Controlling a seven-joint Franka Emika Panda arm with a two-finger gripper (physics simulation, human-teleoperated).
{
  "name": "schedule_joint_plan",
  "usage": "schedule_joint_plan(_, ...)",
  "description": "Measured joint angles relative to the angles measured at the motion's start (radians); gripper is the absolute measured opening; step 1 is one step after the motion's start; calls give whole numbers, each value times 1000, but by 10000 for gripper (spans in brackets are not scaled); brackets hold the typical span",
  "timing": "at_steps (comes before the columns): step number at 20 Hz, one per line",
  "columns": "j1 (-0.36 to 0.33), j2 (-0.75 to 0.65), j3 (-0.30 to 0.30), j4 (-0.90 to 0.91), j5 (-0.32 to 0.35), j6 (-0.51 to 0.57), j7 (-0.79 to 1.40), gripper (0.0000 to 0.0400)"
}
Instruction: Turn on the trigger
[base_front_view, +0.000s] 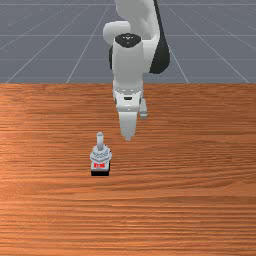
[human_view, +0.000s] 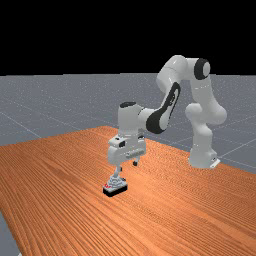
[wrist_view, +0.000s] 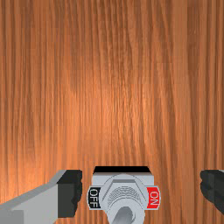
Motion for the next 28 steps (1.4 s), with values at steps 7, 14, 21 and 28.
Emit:
schedule_joint_plan(7,416,311,95,524,-70,-220,537,12)
schedule_joint_plan(14,430,313,88,530,-85,-231,549,0)
schedule_joint_plan(21,425,307,91,516,-74,-218,554,0)
schedule_joint_plan(28,421,313,95,522,-74,-221,537,0)
